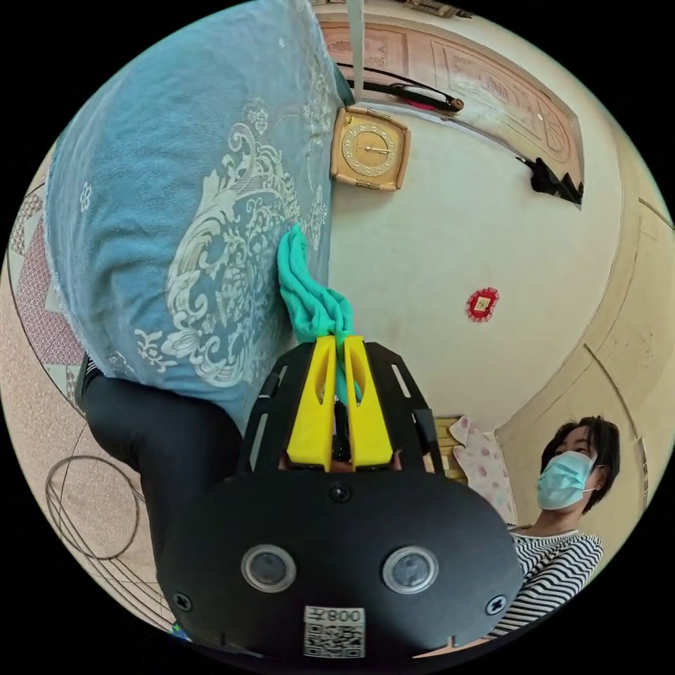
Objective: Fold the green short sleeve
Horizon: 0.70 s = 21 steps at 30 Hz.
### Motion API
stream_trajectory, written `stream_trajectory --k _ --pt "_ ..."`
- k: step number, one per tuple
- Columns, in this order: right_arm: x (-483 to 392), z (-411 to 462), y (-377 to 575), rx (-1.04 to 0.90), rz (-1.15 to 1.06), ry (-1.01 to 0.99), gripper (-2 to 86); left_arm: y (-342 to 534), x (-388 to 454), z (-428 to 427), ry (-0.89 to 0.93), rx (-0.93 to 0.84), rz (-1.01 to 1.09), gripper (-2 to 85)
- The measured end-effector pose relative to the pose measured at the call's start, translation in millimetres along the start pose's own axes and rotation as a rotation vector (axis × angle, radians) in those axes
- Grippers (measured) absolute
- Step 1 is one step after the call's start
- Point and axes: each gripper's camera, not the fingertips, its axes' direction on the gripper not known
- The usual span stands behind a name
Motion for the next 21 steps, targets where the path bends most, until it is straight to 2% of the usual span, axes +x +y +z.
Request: stream_trajectory --k 10,21 --pt "-21 -129 119 0.087 -0.106 -0.068 1.9 35 123 94 0.037 -0.221 0.206 2.3" --pt "-49 -302 251 0.336 -0.257 -0.076 1.5 84 239 303 0.1 -0.537 0.349 2.1"
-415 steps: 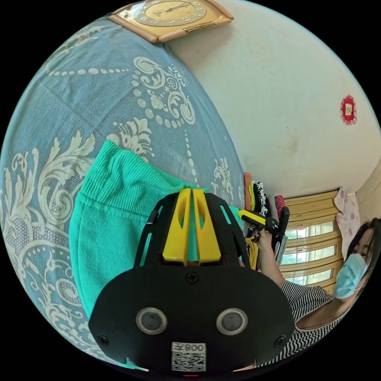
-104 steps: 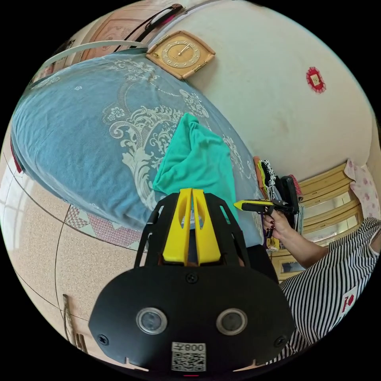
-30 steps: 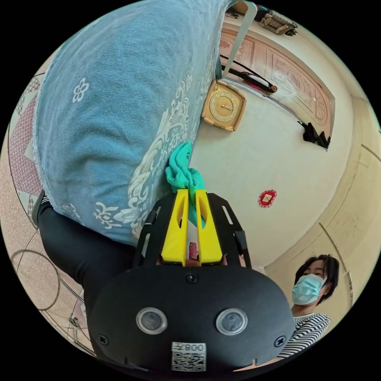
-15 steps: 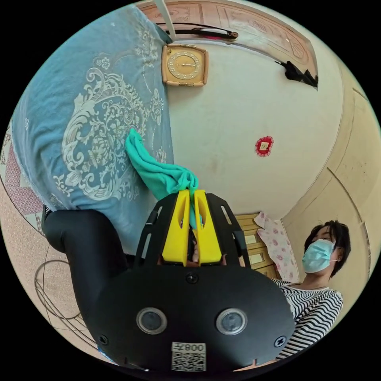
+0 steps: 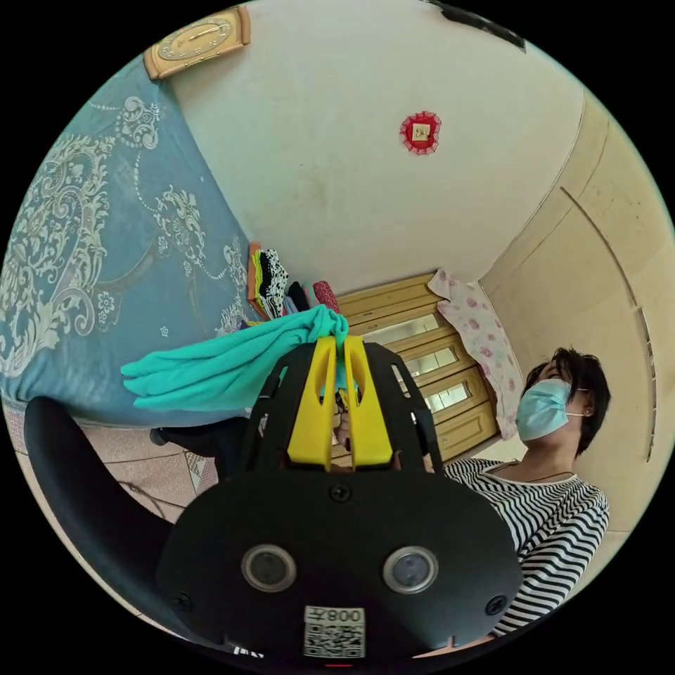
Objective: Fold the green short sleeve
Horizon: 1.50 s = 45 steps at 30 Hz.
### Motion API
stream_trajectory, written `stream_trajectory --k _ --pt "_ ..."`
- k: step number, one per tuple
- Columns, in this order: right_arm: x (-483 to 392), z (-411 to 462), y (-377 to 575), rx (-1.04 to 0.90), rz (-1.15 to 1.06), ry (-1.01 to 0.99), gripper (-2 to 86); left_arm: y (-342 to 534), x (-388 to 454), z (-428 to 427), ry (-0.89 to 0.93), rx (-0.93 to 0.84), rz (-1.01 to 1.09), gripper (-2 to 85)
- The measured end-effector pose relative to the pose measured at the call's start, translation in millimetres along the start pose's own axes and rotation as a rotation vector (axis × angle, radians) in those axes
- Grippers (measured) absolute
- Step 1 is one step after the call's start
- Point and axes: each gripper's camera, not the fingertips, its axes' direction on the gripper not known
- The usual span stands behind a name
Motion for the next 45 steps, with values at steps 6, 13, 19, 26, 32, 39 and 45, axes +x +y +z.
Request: stream_trajectory --k 6,13,19,26,32,39,45 --pt "15 -93 -13 0.111 0.04 0.032 1.6 -87 -8 131 -0.019 -0.126 -0.037 2.0" --pt "22 -207 -168 0.162 -0.038 0.099 1.7 -255 10 303 -0.024 -0.158 0.085 2.1" --pt "-45 -324 -327 0.248 -0.251 0.229 1.8 -399 90 478 0.011 -0.125 0.393 2.2" --pt "8 -424 -402 0.253 -0.121 0.539 2.0 -448 32 669 -0.014 -0.205 0.408 2.1" --pt "166 -463 -391 0.215 0.318 0.741 1.9 -415 -111 797 -0.149 -0.434 0.115 2.2" --pt "173 -456 -396 0.153 0.265 0.868 1.9 -410 -107 848 -0.193 -0.462 0.203 2.4" --pt "164 -443 -387 0.182 0.246 0.934 1.9 -408 -87 854 -0.231 -0.47 0.239 2.4"
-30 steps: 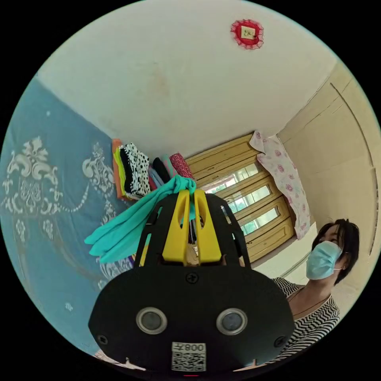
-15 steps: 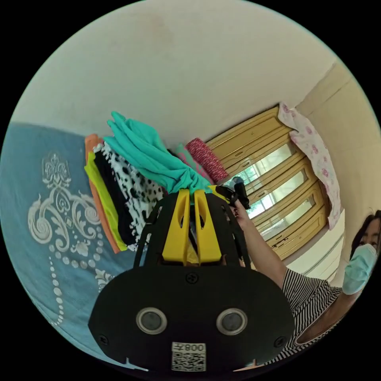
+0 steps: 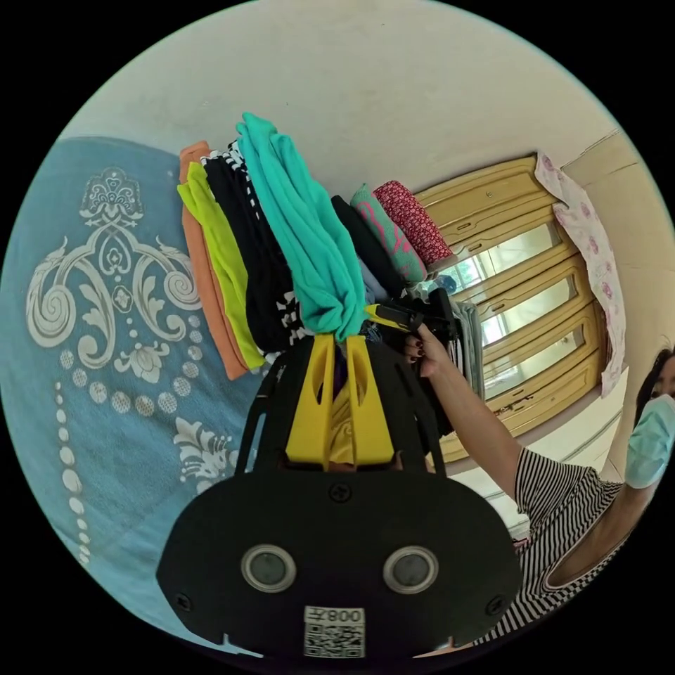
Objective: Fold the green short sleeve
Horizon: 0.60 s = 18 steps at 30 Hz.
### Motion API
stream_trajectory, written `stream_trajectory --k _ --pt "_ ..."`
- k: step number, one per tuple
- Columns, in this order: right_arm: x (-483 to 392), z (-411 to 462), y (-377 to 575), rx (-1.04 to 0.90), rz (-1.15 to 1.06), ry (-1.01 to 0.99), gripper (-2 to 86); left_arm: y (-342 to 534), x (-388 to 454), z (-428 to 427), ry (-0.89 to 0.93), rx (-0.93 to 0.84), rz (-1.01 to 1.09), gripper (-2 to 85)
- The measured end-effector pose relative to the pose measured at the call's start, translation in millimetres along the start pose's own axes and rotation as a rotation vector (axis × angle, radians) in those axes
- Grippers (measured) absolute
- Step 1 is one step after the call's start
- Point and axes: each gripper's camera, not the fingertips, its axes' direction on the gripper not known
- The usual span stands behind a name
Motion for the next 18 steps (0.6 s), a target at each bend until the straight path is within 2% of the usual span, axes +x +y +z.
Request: stream_trajectory --k 3,8,10,14,16,18 --pt "-18 -9 19 0.056 -0.033 0.118 1.6 -2 17 -15 -0.033 0.045 0.032 1.7" --pt "-89 -28 58 0.236 -0.165 0.454 0.3 -32 68 -17 -0.074 0.088 0.182 0.6" --pt "-116 -27 63 0.288 -0.244 0.447 0.2 -47 87 -1 -0.136 0.052 0.237 0.4" --pt "-155 15 40 0.185 -0.321 0.438 0.1 -78 87 54 -0.273 -0.072 0.183 0.2" --pt "-154 41 27 0.072 -0.282 0.484 0.1 -80 85 62 -0.254 -0.081 0.137 0.1" --pt "-155 42 28 0.057 -0.245 0.473 0.1 -72 98 49 -0.184 -0.039 0.14 0.1"
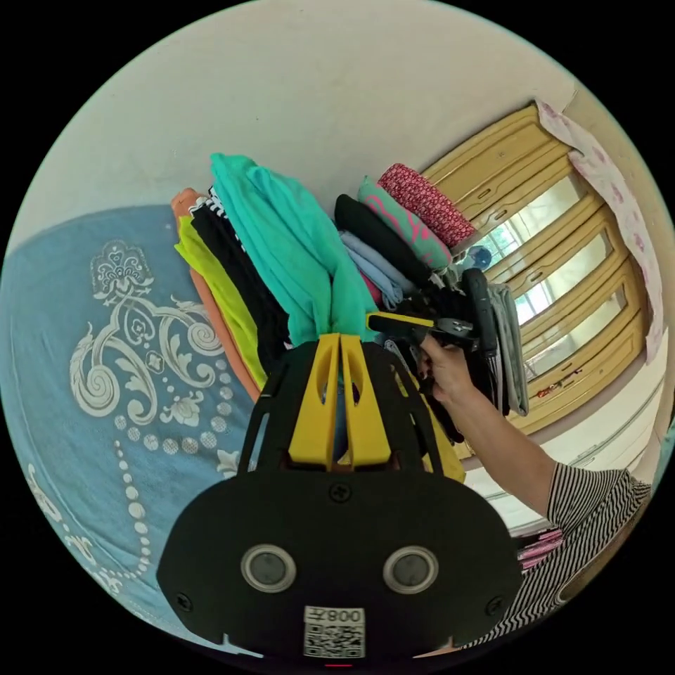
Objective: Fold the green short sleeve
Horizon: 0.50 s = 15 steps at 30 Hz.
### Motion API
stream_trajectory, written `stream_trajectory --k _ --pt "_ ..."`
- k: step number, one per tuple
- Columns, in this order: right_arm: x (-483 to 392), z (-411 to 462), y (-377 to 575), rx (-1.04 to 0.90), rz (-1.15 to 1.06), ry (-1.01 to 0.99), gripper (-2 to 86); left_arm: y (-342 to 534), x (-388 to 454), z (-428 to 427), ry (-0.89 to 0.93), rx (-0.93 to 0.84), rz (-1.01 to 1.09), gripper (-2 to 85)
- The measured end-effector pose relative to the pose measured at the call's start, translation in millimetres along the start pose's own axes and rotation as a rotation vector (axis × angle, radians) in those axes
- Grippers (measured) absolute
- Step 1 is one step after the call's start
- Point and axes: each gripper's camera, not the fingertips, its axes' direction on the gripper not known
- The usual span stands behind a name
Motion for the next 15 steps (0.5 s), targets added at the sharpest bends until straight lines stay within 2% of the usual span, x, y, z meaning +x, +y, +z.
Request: stream_trajectory --k 4,10,12,15 --pt "-5 -50 43 0.121 -0.045 -0.024 0.1 37 26 -38 0.016 -0.008 0.114 0.1" --pt "-43 -125 176 0.217 -0.125 -0.139 0.2 164 77 -77 -0.302 -0.29 0.216 0.2" --pt "-69 -130 215 0.182 -0.149 -0.126 0.2 214 97 -72 -0.45 -0.43 0.209 0.2" --pt "-104 -121 263 0.073 -0.144 -0.119 0.2 258 112 -51 -0.564 -0.564 0.201 0.2"
